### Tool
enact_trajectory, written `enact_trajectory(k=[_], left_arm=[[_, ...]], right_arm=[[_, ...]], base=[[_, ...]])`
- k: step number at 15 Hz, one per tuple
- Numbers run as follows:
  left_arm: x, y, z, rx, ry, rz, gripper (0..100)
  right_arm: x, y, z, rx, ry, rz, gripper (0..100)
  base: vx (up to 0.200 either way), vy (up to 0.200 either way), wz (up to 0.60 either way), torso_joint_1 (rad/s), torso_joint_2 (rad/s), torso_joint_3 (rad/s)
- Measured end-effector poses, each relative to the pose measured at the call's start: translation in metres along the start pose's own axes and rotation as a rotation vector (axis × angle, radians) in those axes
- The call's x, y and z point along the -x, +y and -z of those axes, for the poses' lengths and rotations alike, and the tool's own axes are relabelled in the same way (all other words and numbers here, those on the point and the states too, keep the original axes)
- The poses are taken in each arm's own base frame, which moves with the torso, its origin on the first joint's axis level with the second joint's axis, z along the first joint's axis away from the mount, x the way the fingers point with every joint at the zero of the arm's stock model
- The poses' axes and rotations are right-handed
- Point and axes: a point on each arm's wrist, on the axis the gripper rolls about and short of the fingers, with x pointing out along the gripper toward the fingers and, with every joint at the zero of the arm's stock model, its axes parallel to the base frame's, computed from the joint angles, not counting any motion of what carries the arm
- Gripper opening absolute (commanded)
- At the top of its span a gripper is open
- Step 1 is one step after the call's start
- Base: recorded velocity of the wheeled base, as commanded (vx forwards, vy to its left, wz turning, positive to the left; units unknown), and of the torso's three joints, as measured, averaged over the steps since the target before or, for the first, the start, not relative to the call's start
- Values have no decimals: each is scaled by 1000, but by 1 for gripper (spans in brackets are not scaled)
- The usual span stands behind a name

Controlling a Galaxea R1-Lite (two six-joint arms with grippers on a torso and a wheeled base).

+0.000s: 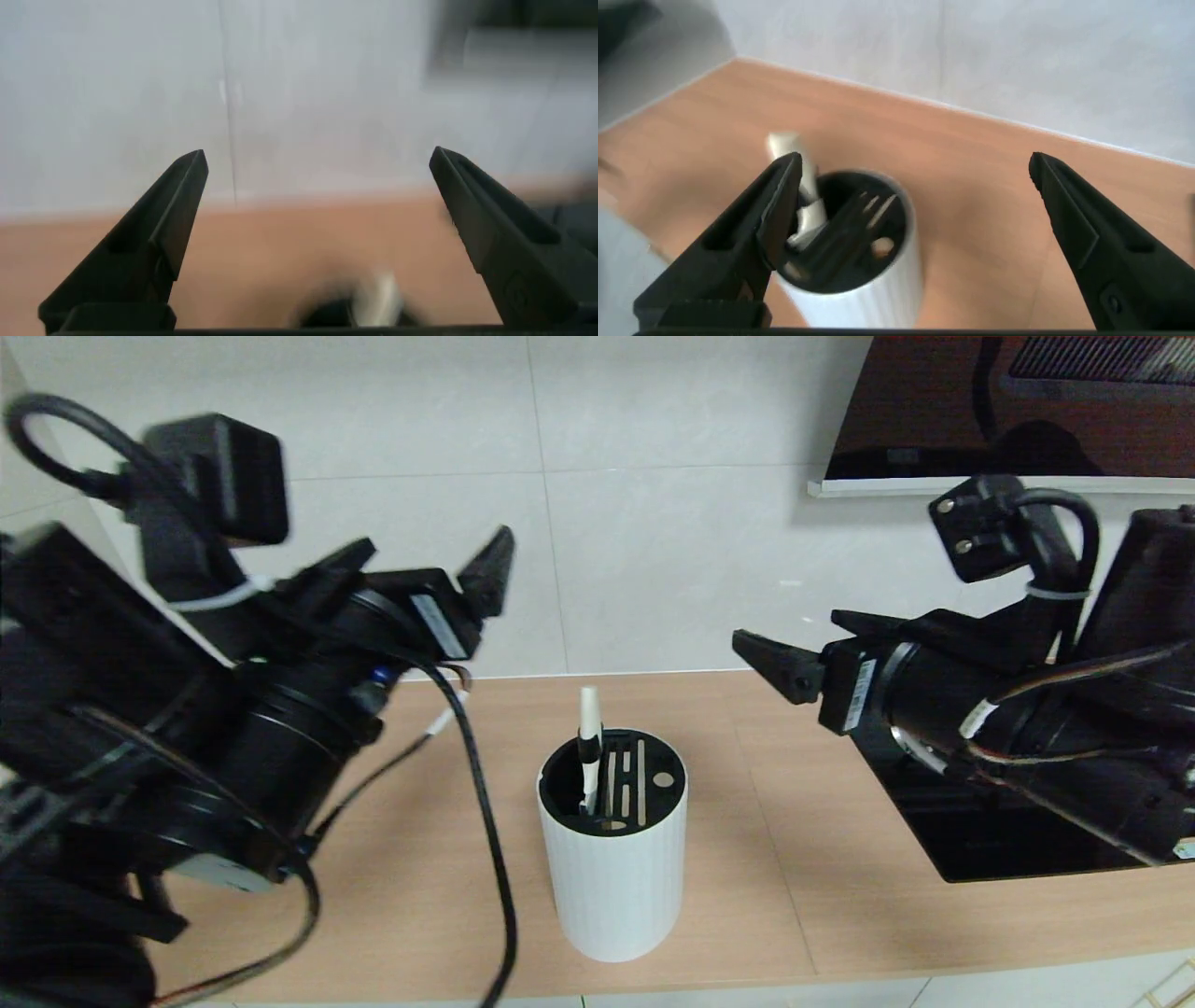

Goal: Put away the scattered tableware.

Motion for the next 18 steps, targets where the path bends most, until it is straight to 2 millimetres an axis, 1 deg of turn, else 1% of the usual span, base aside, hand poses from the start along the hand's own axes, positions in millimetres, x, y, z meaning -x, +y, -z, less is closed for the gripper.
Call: enact_trajectory(k=[2, 3, 5, 6, 8, 9, 10, 12, 13, 15, 16, 17, 18], left_arm=[[9, 30, -26, 1, -81, -45, 100], [15, 41, -35, -3, -105, -66, 100], [31, 57, -45, -27, -96, -105, 100], [46, 68, -51, -47, -77, -132, 100], [85, 88, -65, -84, -31, -173, 100], [111, 98, -71, -103, 0, -186, 100], [138, 107, -74, -119, 29, -198, 100], [188, 119, -75, -141, 55, -217, 100], [214, 123, -74, -151, 55, -229, 100], [254, 125, -67, -165, 37, -253, 100], [270, 125, -64, -170, 15, -278, 100], [279, 123, -61, -173, -9, -303, 100], [289, 121, -60, -180, -42, -326, 100]], right_arm=[[16, -9, -4, 1, -12, 34, 100], [22, -11, -5, 0, -17, 44, 100], [40, -17, -6, -1, -24, 64, 100], [56, -21, -8, -2, -35, 74, 100], [102, -39, -11, 1, -69, 123, 100], [127, -50, -10, 6, -81, 161, 100], [154, -59, -7, 12, -91, 204, 100], [204, -69, 4, 26, -92, 291, 100], [229, -70, 11, 35, -94, 339, 100], [270, -67, 27, 73, -118, 425, 100], [287, -63, 37, 105, -126, 469, 100], [299, -59, 44, 127, -144, 512, 100], [307, -56, 51, 137, -168, 568, 100]], base=[[0, 0, 0, 0, 0, 0], [0, 0, 0, 0, 0, 0], [0, 0, 0, 0, 0, 0], [0, 0, 0, 0, 0, 0], [0, 0, 0, 0, 0, 0], [0, 0, 0, 0, 0, 0], [0, 0, 0, 0, 0, 0], [0, 0, 0, 0, 0, 0], [0, 0, 0, 0, 0, 0], [0, 0, 0, 0, 0, 0], [0, 0, 0, 0, 0, 0], [0, 0, 0, 0, 0, 0], [0, 0, 0, 0, 0, 0]])
